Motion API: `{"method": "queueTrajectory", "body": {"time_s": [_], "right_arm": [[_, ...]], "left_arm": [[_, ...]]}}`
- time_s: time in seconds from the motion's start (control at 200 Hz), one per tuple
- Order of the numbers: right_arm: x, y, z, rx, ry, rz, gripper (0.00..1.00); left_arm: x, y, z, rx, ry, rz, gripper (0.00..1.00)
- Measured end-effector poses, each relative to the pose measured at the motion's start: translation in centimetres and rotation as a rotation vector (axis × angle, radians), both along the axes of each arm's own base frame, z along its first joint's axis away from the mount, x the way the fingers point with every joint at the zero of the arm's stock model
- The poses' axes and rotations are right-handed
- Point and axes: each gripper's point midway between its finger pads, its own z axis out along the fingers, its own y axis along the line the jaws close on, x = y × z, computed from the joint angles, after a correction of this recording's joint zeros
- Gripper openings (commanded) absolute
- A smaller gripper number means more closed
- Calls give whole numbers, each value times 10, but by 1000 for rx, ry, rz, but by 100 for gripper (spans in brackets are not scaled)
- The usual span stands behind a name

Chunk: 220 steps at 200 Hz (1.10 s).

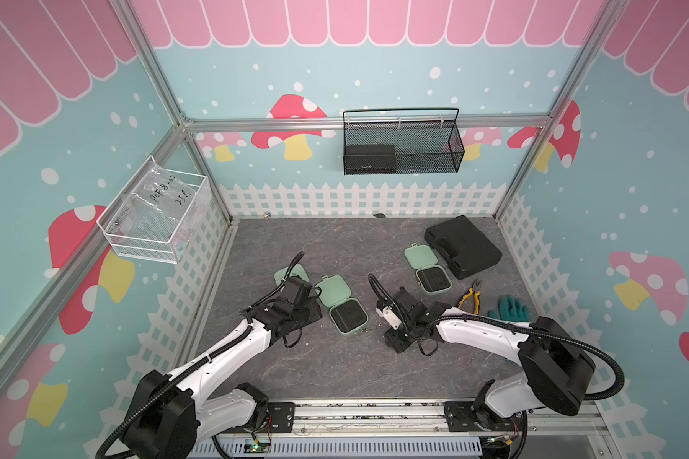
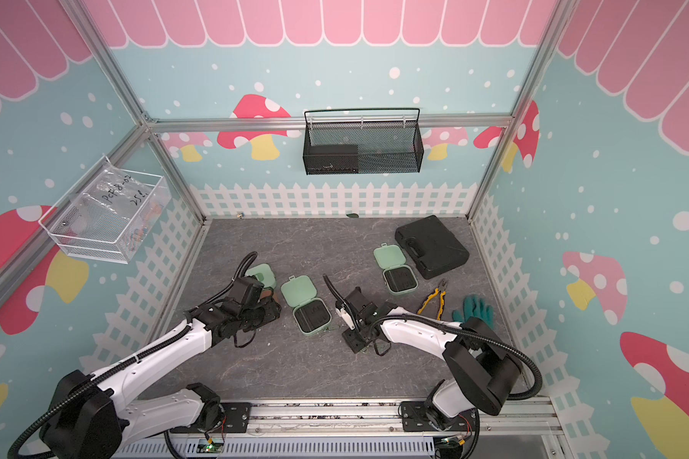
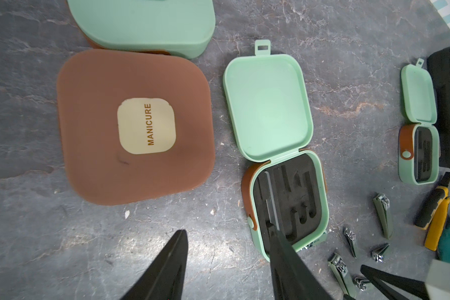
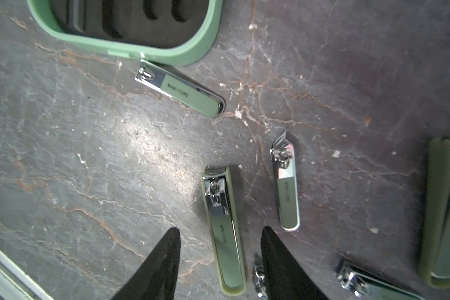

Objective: Organize nail clipper sets
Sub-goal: Pick up the nail clipper from the center of the board.

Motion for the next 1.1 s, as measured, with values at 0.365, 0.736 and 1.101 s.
{"method": "queueTrajectory", "body": {"time_s": [0.365, 0.736, 1.101], "right_arm": [[-4, 0, -13, -62, 38, 6, 36], [-2, 3, -14, -93, 33, 14, 26], [-5, 6, -13, -111, 48, 22, 9]], "left_arm": [[0, 0, -2, 3, 6, 0, 54], [0, 0, -5, 7, 13, -1, 53], [0, -1, -4, 6, 11, -2, 53]]}}
